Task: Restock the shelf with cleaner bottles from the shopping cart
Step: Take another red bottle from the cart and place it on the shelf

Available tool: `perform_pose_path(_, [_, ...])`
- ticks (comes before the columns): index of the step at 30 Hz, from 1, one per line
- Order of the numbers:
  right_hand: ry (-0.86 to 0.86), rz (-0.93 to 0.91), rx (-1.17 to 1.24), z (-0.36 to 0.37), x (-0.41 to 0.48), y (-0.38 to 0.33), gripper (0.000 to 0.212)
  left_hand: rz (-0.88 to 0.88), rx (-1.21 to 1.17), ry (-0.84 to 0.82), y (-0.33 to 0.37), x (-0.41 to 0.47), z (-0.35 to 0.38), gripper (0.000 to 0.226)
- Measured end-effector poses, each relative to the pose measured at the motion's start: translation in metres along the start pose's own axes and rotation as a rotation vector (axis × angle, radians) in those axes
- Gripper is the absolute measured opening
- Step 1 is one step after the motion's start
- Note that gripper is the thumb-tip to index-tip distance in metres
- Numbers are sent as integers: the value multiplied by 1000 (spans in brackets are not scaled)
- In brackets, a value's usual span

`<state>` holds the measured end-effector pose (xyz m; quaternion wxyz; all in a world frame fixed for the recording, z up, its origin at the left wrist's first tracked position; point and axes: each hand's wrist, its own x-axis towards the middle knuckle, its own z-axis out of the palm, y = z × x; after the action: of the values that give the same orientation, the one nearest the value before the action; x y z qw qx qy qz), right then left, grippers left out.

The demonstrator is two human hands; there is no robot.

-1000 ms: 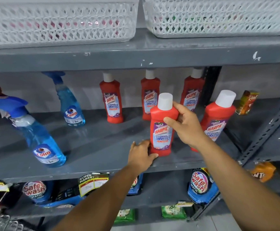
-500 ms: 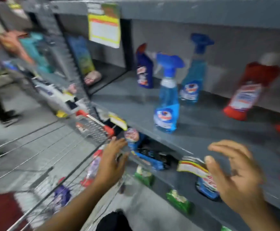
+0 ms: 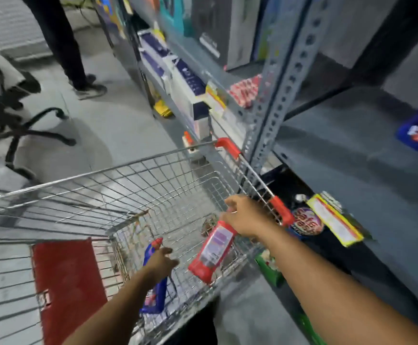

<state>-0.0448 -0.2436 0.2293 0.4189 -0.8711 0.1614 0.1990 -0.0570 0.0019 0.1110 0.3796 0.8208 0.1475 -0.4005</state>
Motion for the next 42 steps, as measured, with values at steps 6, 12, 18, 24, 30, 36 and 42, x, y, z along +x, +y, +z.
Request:
perform_pose_path(6, [78, 533, 58, 76, 118, 59, 47, -218, -240, -191, -34, 45, 43, 55])
perform_pose_path(12, [164, 672, 95, 117, 159, 112, 42, -237, -469, -131, -55, 71, 79, 17])
perform_pose_path(18, [152, 651, 115, 129, 164, 118, 52, -390, -858, -126, -48, 83, 84, 27])
perform_pose_path(24, [101, 490, 313, 95, 152, 78, 47, -368, -1195, -197, -42, 60, 61, 32])
perform_pose_path(30, [248, 274, 437, 41, 78, 10, 65, 350, -449, -49, 3, -6, 4, 85])
perform_pose_path(36, [230, -169, 661, -37, -26, -46, 56, 604, -87, -45, 62, -87, -32, 66])
perform_pose_path(42, [284, -459, 734, -121, -162, -48, 48, 823, -29, -540, 116, -174, 4, 35])
